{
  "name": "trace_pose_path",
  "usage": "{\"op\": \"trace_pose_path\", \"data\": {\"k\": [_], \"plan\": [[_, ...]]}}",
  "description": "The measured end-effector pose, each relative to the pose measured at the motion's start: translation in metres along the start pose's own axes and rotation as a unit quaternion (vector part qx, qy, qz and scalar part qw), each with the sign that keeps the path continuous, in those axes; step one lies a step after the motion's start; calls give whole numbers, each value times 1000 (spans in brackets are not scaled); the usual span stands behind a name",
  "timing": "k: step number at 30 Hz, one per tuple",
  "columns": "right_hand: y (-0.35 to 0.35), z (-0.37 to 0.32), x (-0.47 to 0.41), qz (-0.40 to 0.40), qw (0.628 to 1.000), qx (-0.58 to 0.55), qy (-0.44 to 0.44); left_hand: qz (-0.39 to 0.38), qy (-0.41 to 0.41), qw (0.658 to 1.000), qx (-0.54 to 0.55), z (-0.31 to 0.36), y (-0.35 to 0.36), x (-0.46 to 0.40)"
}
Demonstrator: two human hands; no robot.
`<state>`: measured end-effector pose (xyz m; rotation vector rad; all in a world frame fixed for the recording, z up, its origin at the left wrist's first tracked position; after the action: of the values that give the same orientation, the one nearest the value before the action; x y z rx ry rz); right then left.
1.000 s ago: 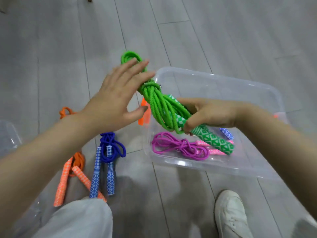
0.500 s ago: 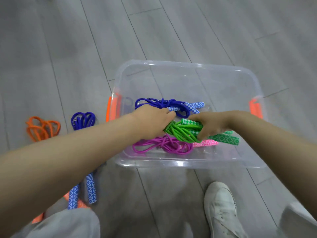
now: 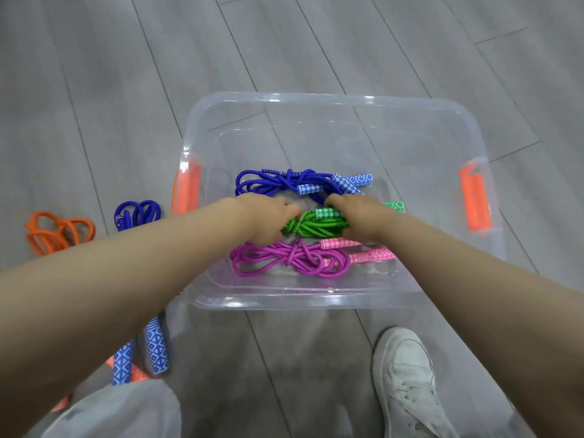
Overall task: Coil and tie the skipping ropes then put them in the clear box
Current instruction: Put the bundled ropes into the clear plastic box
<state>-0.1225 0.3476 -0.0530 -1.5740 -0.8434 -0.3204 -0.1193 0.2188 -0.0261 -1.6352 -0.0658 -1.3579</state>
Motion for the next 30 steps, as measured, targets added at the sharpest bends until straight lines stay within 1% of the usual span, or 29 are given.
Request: {"op": "trace_pose_path", "data": {"k": [4, 6, 8, 10, 11, 13, 15, 17, 20, 22, 24, 25, 27, 29, 30], "plan": [[-15, 2, 6, 77, 997, -14, -13, -70, -14, 997, -9, -2, 27, -8], [-23, 4, 11, 98, 995, 27, -8, -95, -27, 995, -17, -4, 35, -11], [-19, 8, 12, 63, 996, 66, 17, -112, -38, 993, -8, -9, 38, -12], [-5, 10, 13, 8, 997, 62, 38, -114, -49, 992, -1, -17, 36, -10], [-2, 9, 14, -3, 997, 60, 43, -104, -53, 993, -2, -19, 32, -8], [-5, 7, 16, -4, 996, 68, 53, -53, -45, 998, -4, -16, 19, -4], [-16, 5, 19, 6, 996, 69, 63, 16, -26, 999, -17, -6, 2, 5], [-30, 2, 24, 23, 995, 65, 68, 52, -15, 998, -16, 1, -7, 15], [-62, -14, 33, 96, 994, 19, 52, 95, -27, 995, -7, 3, -20, 36], [-86, -36, 40, 149, 989, -15, 7, 165, -35, 986, 6, -1, -39, 59], [-107, -62, 47, 188, 979, -62, -51, 261, -32, 964, 39, -13, -58, 89], [-116, -72, 51, 199, 972, -102, -67, 313, -29, 948, 59, -20, -67, 108], [-129, -90, 55, 204, 958, -188, -74, 410, -38, 904, 112, -42, -77, 149], [-145, -116, 59, 215, 944, -231, -96, 476, -70, 860, 170, -75, -74, 187], [-153, -132, 61, 224, 939, -237, -114, 490, -90, 846, 191, -92, -66, 201]]}}
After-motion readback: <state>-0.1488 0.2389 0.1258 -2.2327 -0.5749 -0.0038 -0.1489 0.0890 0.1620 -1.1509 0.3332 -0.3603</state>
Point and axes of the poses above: each hand's wrist, its own x-axis away from the middle knuckle, its own y-axis out of the palm, z = x × y, the point moved 10 cm from there along -x, towards the middle knuckle, and after that the axes turned 8 degrees about -z, right-handed, at the moved point
